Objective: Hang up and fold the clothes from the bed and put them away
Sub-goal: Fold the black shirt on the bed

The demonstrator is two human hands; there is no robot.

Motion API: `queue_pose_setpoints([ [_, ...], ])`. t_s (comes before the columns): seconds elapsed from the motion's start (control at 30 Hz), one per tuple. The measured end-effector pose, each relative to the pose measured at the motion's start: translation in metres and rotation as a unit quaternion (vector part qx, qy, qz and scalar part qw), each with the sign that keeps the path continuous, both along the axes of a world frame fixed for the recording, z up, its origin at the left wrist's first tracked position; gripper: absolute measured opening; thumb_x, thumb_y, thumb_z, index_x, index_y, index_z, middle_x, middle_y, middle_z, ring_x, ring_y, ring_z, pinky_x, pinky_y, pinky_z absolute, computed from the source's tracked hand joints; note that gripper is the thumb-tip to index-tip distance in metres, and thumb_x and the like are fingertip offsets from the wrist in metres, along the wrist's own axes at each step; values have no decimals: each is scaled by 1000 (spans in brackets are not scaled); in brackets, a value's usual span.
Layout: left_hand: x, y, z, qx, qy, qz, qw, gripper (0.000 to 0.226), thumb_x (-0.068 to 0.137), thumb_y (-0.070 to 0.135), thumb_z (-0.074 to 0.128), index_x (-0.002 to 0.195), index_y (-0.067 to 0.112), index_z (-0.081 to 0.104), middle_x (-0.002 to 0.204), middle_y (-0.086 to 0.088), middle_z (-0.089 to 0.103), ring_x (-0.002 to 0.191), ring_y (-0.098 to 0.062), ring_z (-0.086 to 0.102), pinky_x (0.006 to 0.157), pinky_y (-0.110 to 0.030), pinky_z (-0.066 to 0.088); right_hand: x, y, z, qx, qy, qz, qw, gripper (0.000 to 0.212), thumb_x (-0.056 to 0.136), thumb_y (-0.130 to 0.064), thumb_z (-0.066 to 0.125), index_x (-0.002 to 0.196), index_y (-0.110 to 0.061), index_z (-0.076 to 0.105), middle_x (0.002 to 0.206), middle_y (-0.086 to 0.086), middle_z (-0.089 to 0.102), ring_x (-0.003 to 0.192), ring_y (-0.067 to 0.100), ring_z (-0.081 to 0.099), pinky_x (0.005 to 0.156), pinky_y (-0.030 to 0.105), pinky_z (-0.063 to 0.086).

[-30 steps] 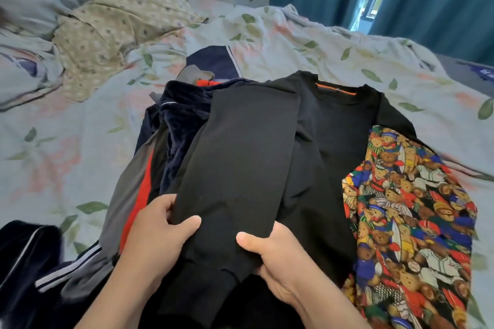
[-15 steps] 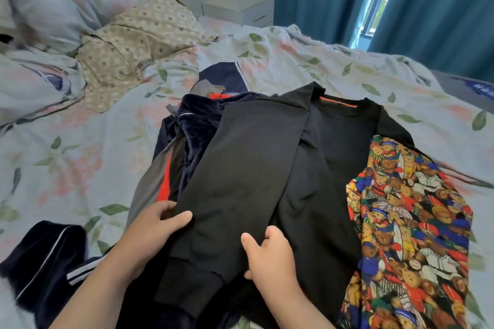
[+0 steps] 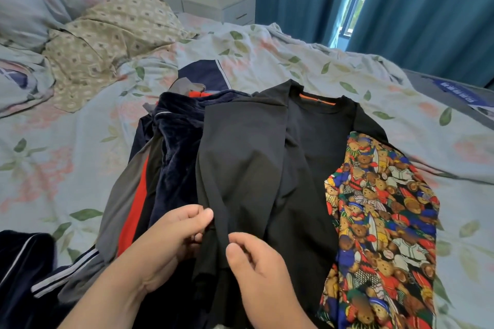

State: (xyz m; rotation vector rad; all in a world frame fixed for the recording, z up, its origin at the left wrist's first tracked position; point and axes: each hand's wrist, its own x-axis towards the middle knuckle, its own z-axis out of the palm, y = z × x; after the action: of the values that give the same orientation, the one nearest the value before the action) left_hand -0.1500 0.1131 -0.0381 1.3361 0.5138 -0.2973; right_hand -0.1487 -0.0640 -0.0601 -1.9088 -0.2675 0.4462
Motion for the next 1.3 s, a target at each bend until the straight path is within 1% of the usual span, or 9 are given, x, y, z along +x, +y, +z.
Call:
queue_pose_setpoints([
  [0.17,-3,-2,-11,-99,57,-14,993,40,89,45,53,82,12,74,82,-16,64,67,-24,64,59,-35,55,3,-10,-6,-17,66,-50,996,34,63,-55,68,89,-34,62,84,-16,70,70,2,65,65,19,54],
  [0.23,10,1,-10,-30,76,-36,996,46,94,49,48,89,9,70,84,-21,69,69,-28,68,58,-34,56,7,-13,-11,-26,68,-57,996,20,69,-38,67,88,-33,61,80,-13,71,65,4,65,66,23,56],
  [0.37,83,12,-8,165,24,124,978,40,96,47,58,93,8,62,70,-8,63,64,-23,61,51,-30,53,10,-19,-11,-23,90,-29,995,22,67,-35,58,88,-31,61,71,-9,69,55,2,56,56,19,48],
  [0.57,171,-15,-7,187,-20,149,971,17,81,21,72,70,13,62,62,-6,61,52,-22,55,47,-22,42,25,-65,-9,-20,90,-31,995,9,77,-24,61,80,-15,64,57,-6,57,50,5,43,53,25,38],
  [0.7,195,-59,-5,165,-65,175,969,14,72,12,67,83,9,59,78,-12,58,69,-26,57,61,-33,46,29,-112,-11,-29,128,-29,991,18,84,-15,60,69,-22,65,48,-9,50,43,2,38,46,20,33],
  [0.9,205,-197,-9,223,-208,38,951,24,72,18,66,94,23,56,74,6,65,57,0,60,50,-17,48,10,-193,-28,-78,217,-96,968,22,73,-14,55,90,-25,64,66,4,60,58,17,57,59,26,46],
  [1.03,207,-299,-38,247,-244,-139,927,34,82,18,63,113,28,53,93,7,67,81,-7,65,72,-26,56,-4,-244,-48,-74,260,-123,955,45,61,-13,53,104,-17,65,85,23,66,76,29,66,68,34,47],
  [1.17,198,-359,-66,295,-211,-259,895,41,87,12,54,127,23,52,108,2,64,99,-21,59,78,-30,45,-16,-272,-72,-75,291,-156,941,51,58,-11,52,106,-11,66,95,14,74,92,28,72,80,37,53],
  [1.3,172,-353,-83,304,-149,-329,881,53,98,17,52,149,19,38,119,3,62,105,-16,60,83,-21,43,-19,-283,-80,-98,310,-192,926,44,53,-11,46,90,-10,71,91,20,73,88,34,72,67,33,47],
])
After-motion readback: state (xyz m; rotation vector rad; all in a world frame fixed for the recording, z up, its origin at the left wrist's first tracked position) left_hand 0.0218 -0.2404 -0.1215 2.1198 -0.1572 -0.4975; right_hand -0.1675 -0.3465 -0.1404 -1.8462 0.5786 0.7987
